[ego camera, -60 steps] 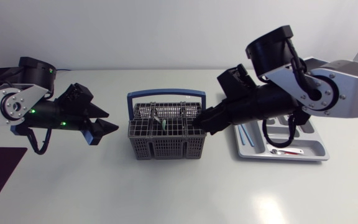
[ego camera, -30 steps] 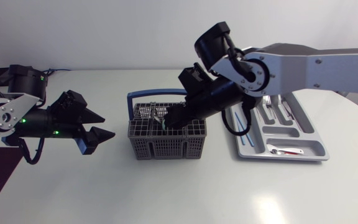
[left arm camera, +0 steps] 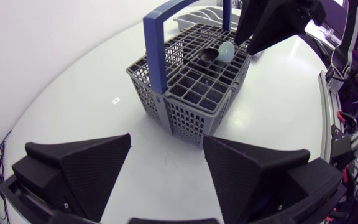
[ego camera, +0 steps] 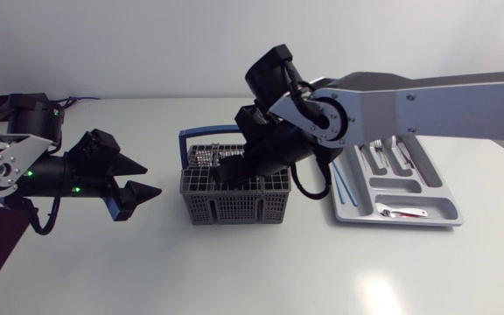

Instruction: Unload the cutlery basket into the drawer organizer.

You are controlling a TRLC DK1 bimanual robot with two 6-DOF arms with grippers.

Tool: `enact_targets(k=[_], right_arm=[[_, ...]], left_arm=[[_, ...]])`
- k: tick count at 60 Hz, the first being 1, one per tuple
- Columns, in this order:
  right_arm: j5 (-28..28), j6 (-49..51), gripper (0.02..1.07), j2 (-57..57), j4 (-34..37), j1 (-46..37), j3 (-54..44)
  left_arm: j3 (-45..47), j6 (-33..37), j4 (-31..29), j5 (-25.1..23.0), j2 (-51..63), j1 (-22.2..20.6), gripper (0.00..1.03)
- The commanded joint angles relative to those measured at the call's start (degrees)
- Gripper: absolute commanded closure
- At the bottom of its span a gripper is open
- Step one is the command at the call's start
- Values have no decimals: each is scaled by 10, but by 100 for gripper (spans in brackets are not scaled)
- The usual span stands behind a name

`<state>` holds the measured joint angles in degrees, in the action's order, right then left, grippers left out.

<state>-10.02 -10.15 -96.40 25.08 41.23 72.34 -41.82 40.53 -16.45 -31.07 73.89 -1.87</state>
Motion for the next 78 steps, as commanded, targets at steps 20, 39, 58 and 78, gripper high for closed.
enact_targets(k=[20, 39, 58, 78], right_arm=[[63, -43, 60, -45, 1, 16, 51], [71, -49, 67, -53, 5, 21, 56], [72, -52, 71, -65, 8, 22, 63], [79, -56, 89, -65, 8, 20, 60]], left_arm=[[8, 8, -2, -6, -9, 6, 7], [3, 8, -1, -6, -6, 6, 7], [3, 8, -3, -6, -9, 6, 7], [6, 7, -4, -7, -11, 6, 7]])
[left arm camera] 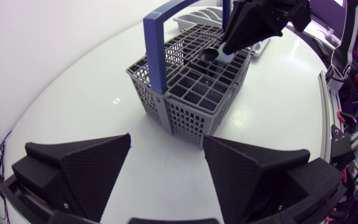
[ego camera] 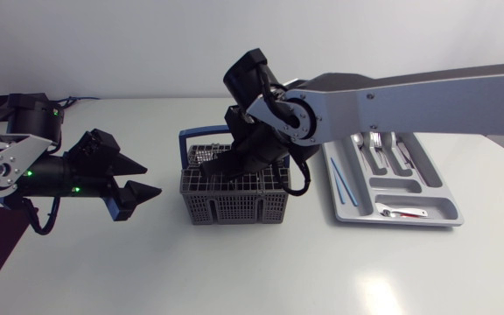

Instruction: Unload the cutlery basket into the drawer organizer.

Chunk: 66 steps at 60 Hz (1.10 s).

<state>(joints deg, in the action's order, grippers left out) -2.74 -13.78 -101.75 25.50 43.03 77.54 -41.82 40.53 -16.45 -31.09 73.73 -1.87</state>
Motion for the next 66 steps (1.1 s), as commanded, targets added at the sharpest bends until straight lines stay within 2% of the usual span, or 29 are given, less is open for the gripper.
enact_targets(k=[1, 19, 38, 66], right_arm=[[6, -20, 89, -12, 5, 2, 8], [19, -17, 101, -11, 13, 1, 8], [17, 2, 101, 33, 12, 4, -4], [-39, 11, 101, 93, 27, -4, -9]], left_arm=[[6, 7, -4, -6, -10, 6, 7], [6, 6, -4, -5, -10, 4, 7], [7, 2, -3, -5, -9, -6, 7], [12, 0, -6, -5, -19, -11, 7]])
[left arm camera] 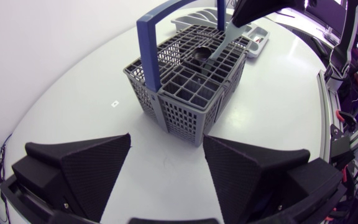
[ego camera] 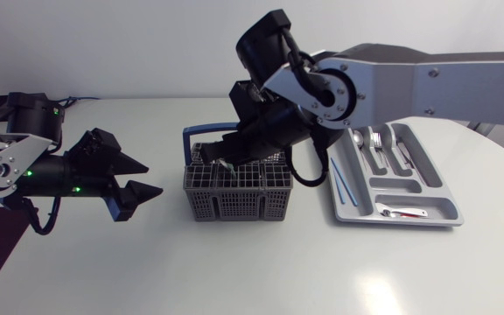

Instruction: Unload the cutlery basket into the drawer organizer.

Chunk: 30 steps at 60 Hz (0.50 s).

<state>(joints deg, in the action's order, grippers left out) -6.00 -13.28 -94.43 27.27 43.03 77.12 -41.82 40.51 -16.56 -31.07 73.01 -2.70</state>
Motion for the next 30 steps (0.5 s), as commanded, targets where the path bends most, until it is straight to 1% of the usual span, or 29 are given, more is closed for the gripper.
enact_targets(k=[1, 15, 25, 30], right_arm=[[-9, 6, 101, 21, 12, -5, -4], [-38, 8, 101, 47, 36, -19, 0], [-74, 11, 101, 55, 65, -31, 10], [-102, 16, 101, 65, 87, -38, 19]], left_arm=[[12, 0, -5, -6, -13, -3, 7], [16, -1, -7, -6, -17, -4, 7], [14, -3, -10, -5, -21, -6, 7], [11, -3, -15, -3, -24, -8, 7]])
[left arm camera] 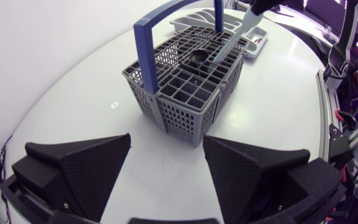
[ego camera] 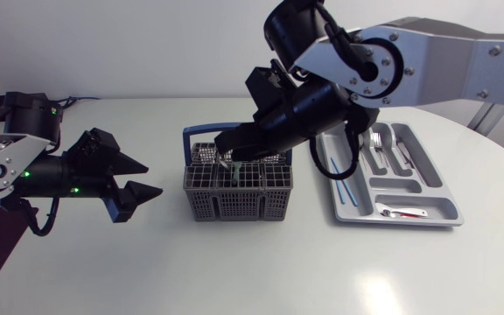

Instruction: Unload the cutlery basket into the drawer organizer.

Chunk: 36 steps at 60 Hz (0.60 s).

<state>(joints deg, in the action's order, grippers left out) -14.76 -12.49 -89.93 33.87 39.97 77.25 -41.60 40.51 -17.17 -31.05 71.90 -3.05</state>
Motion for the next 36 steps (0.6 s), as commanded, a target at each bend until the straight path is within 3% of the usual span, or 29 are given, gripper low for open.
enact_targets(k=[1, 24, 36], right_arm=[[-18, 10, 101, 24, 26, -9, 19], [-62, 34, 101, 134, 109, -38, 41], [-62, 71, 101, 201, 186, -145, 40]], left_arm=[[8, -3, -10, -3, -13, -5, 7], [-6, -8, -25, 1, -21, -18, 7], [-4, -10, -26, 4, -30, -20, 7]])
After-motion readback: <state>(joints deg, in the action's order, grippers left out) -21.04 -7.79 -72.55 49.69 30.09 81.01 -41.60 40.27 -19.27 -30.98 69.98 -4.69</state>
